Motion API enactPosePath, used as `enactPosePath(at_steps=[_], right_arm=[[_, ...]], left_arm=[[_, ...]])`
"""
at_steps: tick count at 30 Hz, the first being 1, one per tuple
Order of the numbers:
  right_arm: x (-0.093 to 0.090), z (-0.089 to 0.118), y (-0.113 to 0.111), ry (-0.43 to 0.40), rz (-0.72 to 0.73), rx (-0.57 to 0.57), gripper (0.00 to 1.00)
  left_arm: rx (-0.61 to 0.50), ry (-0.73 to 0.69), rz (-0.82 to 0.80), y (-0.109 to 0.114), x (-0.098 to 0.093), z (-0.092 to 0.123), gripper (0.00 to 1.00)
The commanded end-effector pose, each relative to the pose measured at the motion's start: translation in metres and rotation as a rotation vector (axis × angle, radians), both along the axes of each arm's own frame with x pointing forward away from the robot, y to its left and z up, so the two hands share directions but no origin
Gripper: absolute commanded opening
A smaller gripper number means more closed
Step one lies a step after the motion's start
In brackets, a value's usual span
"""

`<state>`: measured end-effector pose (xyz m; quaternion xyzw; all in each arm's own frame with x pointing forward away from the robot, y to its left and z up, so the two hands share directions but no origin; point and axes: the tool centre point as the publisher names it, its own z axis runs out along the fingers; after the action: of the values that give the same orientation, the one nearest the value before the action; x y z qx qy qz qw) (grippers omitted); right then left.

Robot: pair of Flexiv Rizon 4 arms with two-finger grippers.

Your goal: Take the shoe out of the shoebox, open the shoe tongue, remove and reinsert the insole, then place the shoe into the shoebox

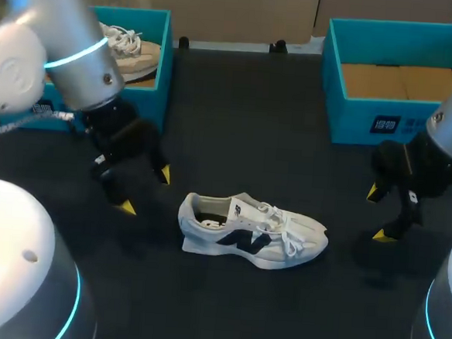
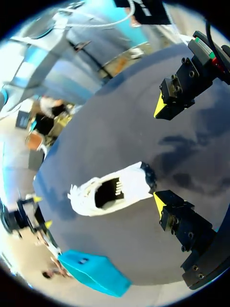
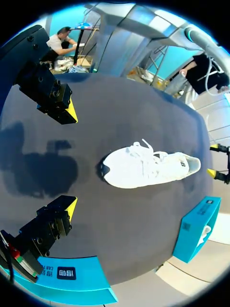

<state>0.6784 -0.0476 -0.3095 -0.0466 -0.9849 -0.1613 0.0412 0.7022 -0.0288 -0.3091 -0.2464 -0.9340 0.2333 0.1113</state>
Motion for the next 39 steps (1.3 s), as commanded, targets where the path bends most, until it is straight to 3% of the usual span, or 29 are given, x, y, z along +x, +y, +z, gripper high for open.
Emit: enactPosePath(at_steps=[1, 9, 11, 14, 19, 26, 39], right_arm=[[-0.001, 0.000, 0.000, -0.002, 0.000, -0.001, 1.00], [-0.001, 0.000, 0.000, -0.002, 0.000, -0.001, 1.00], [-0.001, 0.000, 0.000, -0.002, 0.000, -0.001, 1.00], [-0.001, 0.000, 0.000, -0.002, 0.000, -0.001, 1.00], [-0.001, 0.000, 0.000, -0.002, 0.000, -0.001, 1.00], [-0.001, 0.000, 0.000, -0.002, 0.000, -0.001, 1.00], [-0.001, 0.000, 0.000, -0.002, 0.000, -0.001, 1.00]], left_arm=[[-0.196, 0.131, 0.439, 0.008, 0.000, -0.014, 1.00], [-0.196, 0.131, 0.439, 0.008, 0.000, -0.014, 1.00], [-0.224, 0.086, 0.451, 0.010, -0.004, -0.026, 1.00], [-0.301, 0.179, 0.403, 0.016, -0.005, -0.038, 1.00], [-0.431, 0.206, 0.387, 0.024, 0.003, -0.053, 1.00], [-0.582, 0.287, 0.370, 0.031, 0.006, -0.058, 1.00], [-0.598, 0.301, 0.388, 0.034, 0.008, -0.054, 1.00]])
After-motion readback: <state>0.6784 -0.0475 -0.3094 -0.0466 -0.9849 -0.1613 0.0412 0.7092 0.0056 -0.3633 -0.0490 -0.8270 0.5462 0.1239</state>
